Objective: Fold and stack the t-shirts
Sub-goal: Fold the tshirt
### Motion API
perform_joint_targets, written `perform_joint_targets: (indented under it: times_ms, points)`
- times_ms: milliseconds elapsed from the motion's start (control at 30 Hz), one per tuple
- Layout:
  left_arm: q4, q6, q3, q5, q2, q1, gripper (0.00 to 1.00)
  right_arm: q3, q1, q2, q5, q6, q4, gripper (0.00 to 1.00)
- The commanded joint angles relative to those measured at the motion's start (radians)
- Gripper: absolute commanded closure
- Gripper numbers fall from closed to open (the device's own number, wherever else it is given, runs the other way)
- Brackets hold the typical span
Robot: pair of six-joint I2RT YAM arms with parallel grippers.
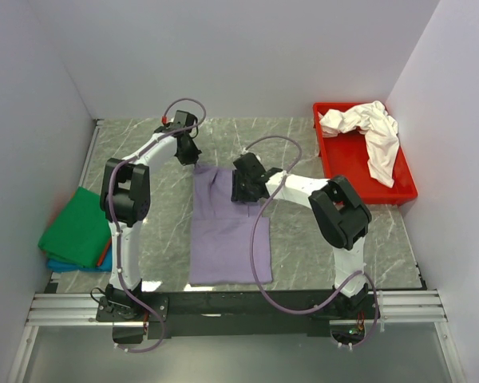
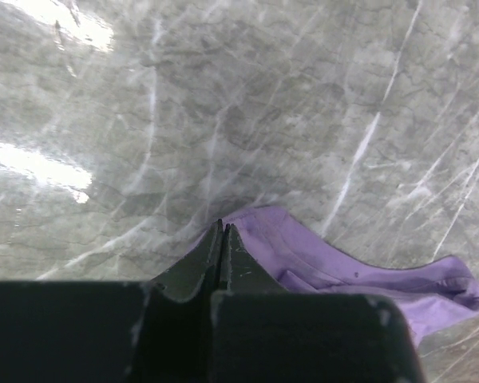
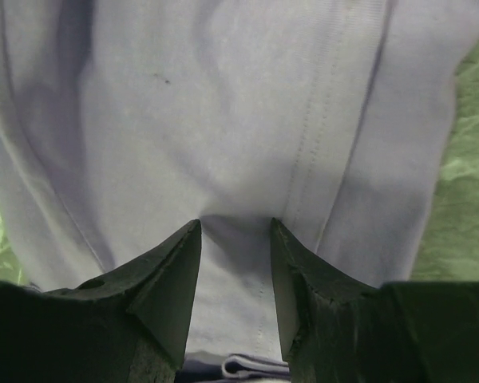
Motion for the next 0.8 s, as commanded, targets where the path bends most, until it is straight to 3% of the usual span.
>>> perform_joint_targets:
  times_ms: [0,467,633,733,767]
  points:
    - [-0.001,0.033,0.044,-0.038,-0.011,0.014,0.99,-0.047,-0.018,-0.033,0.031,0.014,0.006,0.52]
    - [0.135,0.110,0.002,0.002,-0.026,0.032,0.99,-0.105,-0.023,-0.038,0.021,0.020,0.036,0.53]
    - [0.141,0.130,0.016,0.011,-0.006,0.038,0.94,-0.108,-0.023,-0.033,0.018,0.017,0.039,0.53]
    - [0.163,0.144,0.007,0.025,-0.003,0.041,0.75,-0.110,-0.026,-0.035,0.011,0.018,0.042,0.53]
    - [0.172,0.151,0.004,0.033,-0.005,0.044,0.61,-0.111,-0.028,-0.035,0.009,0.018,0.043,0.53]
